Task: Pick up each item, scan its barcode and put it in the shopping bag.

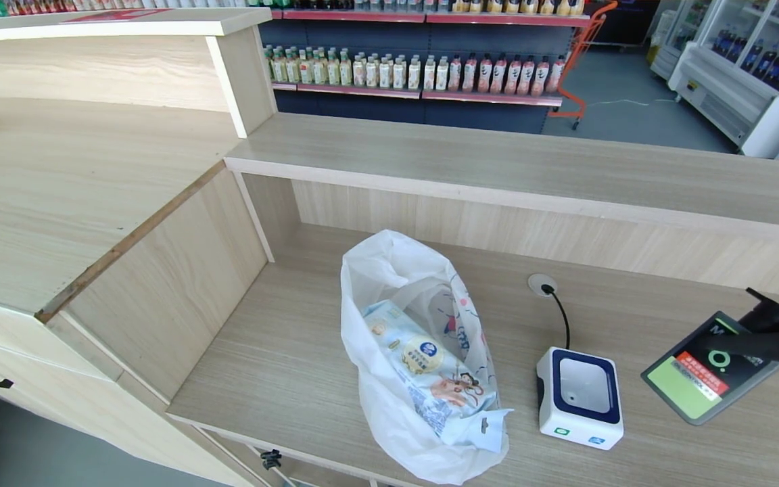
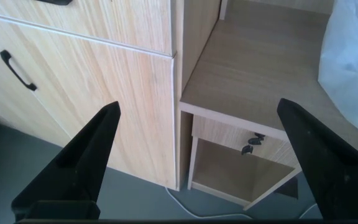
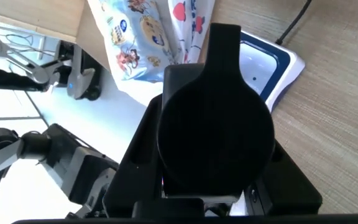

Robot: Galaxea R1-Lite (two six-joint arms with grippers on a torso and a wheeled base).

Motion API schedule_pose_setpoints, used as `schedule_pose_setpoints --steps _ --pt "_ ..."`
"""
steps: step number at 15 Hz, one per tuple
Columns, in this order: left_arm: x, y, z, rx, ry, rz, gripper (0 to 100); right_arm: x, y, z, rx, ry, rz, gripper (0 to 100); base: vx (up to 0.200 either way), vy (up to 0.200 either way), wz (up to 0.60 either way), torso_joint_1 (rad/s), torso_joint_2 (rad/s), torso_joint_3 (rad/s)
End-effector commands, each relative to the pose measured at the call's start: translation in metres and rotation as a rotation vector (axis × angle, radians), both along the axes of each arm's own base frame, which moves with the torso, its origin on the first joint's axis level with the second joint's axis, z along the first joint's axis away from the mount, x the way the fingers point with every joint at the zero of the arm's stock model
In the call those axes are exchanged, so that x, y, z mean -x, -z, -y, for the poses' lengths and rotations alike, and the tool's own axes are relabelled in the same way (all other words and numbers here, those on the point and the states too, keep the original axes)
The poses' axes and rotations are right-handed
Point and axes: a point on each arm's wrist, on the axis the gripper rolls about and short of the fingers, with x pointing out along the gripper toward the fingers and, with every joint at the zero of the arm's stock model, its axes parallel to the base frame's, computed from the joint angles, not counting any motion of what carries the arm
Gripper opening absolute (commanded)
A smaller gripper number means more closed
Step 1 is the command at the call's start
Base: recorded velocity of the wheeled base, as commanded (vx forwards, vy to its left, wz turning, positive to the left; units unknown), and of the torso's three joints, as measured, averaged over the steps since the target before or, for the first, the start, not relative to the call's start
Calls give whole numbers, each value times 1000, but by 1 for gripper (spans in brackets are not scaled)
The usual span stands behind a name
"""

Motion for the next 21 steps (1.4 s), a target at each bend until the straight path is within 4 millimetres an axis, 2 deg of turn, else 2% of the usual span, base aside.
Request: schedule_pose_setpoints --steps 1,2,3,4,5,8,10,12,15,17,18,19,21 --pt "0 0 0 0 -1 1 100 65 -48 -28 188 37 253 0 0 0 0 0 0 0" --pt "0 0 0 0 -1 1 100 77 -52 -34 266 26 303 0 0 0 0 0 0 0" --pt "0 0 0 0 1 -1 100 80 -52 -35 302 24 315 0 0 0 0 0 0 0" --pt "0 0 0 0 -1 -1 100 86 -51 -39 465 40 346 0 0 0 0 0 0 0" --pt "0 0 0 0 -1 1 100 86 -51 -42 530 46 352 0 0 0 0 0 0 0" --pt "0 0 0 0 -1 1 100 83 -59 -47 580 31 380 0 0 0 0 0 0 0" --pt "0 0 0 0 -1 1 100 82 -60 -48 595 32 383 0 0 0 0 0 0 0" --pt "0 0 0 0 1 1 100 78 -54 -47 622 13 369 0 0 0 600 7 5 -2" --pt "0 0 0 0 -1 1 100 59 -36 -45 604 -11 278 0 0 0 200 -4 -1 2" --pt "0 0 0 0 1 1 100 34 -27 -43 493 -17 276 0 0 0 0 0 0 0" --pt "0 0 0 0 1 -1 100 29 -25 -43 462 -33 290 0 0 0 0 0 0 0" --pt "0 0 0 0 1 1 100 14 -20 -40 405 -68 294 0 0 0 0 0 0 0" --pt "0 0 0 0 -1 1 100 -2 -12 -39 324 -140 292 0 0 0 0 0 0 0"
